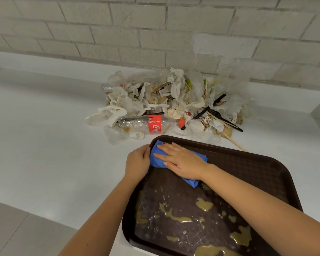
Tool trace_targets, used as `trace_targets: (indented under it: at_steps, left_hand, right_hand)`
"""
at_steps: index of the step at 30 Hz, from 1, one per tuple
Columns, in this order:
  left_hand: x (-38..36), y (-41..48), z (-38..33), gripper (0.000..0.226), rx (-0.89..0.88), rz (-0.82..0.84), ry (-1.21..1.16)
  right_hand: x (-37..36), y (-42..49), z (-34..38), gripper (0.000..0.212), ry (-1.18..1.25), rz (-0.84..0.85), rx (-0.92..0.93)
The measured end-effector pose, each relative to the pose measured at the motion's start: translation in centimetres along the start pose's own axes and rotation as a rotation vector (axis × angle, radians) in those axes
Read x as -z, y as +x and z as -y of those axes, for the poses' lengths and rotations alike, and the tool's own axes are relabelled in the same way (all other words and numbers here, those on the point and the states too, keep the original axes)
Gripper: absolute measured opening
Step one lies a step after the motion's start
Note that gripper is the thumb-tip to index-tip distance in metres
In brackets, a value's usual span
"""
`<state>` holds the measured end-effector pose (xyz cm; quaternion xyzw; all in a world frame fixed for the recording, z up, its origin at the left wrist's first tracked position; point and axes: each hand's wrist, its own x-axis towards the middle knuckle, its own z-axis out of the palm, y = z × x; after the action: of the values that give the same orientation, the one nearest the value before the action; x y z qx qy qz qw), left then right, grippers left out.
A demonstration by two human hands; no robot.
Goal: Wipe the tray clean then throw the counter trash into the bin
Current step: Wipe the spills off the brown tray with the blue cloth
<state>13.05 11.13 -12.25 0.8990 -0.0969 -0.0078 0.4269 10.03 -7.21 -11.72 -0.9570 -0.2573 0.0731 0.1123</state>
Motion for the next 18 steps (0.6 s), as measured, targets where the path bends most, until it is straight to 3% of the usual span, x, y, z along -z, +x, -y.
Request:
trace_targets:
  at_steps: [8, 12, 18]
  left_hand:
    - [-0.2, 0.1, 0.0, 0.031, -0.012, -0.014, 0.061]
    - [0.0, 0.0, 0.0, 0.03, -0.055, -0.021, 0.093]
    - [0.2, -0.3, -0.5, 0.034, -0.063, -0.008, 0.138]
  right_hand:
    - [-0.9, -3.2, 3.0, 0.051, -0.007, 0.016, 0.079]
    - [-0.7, -4.7, 1.7, 0.069, 0.02, -0.022, -0.039]
    - [-0.1, -9.6, -1.1, 0.068, 0.007, -0.037, -0.271]
